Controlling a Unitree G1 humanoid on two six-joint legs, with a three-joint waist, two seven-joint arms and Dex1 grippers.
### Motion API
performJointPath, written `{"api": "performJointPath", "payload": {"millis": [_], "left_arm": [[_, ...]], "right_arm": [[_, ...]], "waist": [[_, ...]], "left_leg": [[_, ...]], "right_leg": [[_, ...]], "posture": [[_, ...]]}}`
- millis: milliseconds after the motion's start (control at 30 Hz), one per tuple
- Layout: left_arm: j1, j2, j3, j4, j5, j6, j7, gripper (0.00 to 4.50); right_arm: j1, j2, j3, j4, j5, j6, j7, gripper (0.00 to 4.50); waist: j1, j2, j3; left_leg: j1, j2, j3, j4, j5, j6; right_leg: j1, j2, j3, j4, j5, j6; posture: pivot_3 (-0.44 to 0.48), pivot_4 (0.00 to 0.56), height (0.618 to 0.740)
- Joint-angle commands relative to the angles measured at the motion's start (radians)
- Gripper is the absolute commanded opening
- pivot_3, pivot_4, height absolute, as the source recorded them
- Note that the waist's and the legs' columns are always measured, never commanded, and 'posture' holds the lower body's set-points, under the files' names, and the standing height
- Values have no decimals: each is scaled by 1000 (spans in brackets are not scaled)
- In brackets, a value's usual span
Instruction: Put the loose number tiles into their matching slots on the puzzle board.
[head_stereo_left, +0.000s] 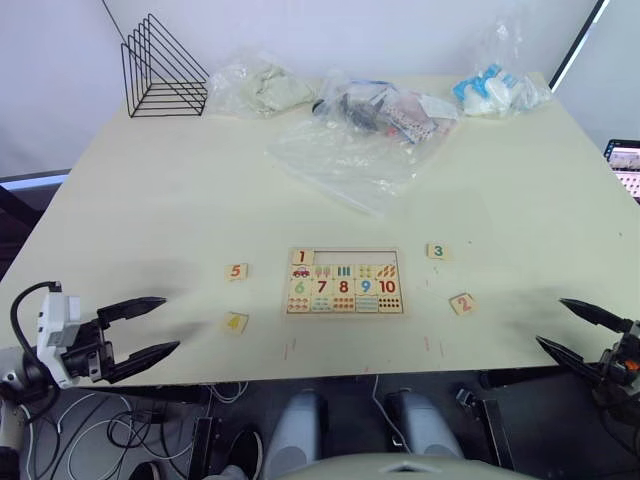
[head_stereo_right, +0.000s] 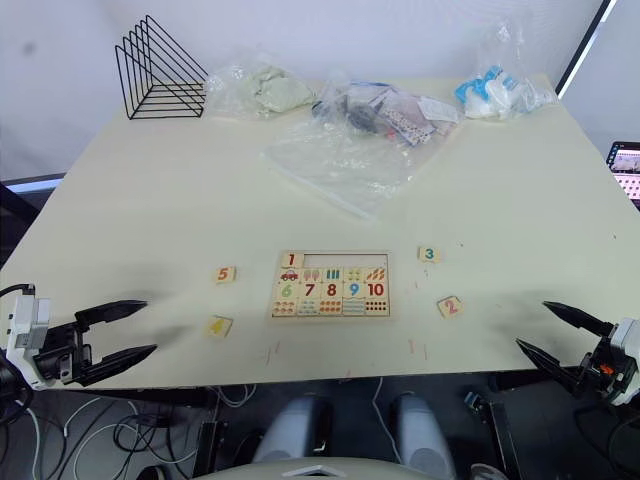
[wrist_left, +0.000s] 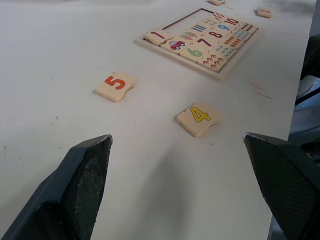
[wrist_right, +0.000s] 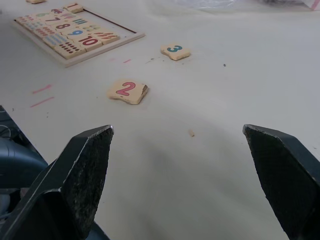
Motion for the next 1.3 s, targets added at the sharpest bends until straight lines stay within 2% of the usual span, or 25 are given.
{"api": "performJointPath", "payload": {"millis": [33,267,467,800,1033,1300], "left_arm": [[-14,9,-4,13,-7,-27,-32,4500],[-30,33,-52,21,-38,-52,-32,4500],[-43,80,-142,-24,-99,-58,-32,4500],[-74,225,-343,-49,-255,-139,-32,4500],[-149,312,-508,-43,-360,-245,-32,4500],[-179,361,-620,8,-440,-381,-32,4500]], "right_arm": [[-6,-14,-7,-10,20,-17,12,4358],[-30,-31,16,-13,17,-10,38,4358],[-119,-98,85,3,12,21,121,4358],[-365,-213,272,88,-55,23,284,4358],[-523,-259,443,174,-59,-26,293,4358],[-653,-294,616,289,-89,-131,293,4358]], "waist": [[0,0,0],[0,0,0],[0,0,0],[1,1,1],[1,2,1],[0,3,2]], "left_leg": [[0,0,0,0,0,0],[0,0,0,0,0,0],[0,0,-2,0,0,0],[0,0,-2,1,0,0],[0,-1,-1,1,0,0],[0,-1,1,1,0,0]], "right_leg": [[0,0,0,0,0,0],[0,0,0,0,0,0],[0,0,0,0,0,0],[0,0,0,0,2,3],[0,0,0,1,2,3],[0,0,0,1,2,3]], "posture": [[0,150,740],[0,150,740],[0,150,740],[0,150,740],[0,150,740],[0,150,740]]}}
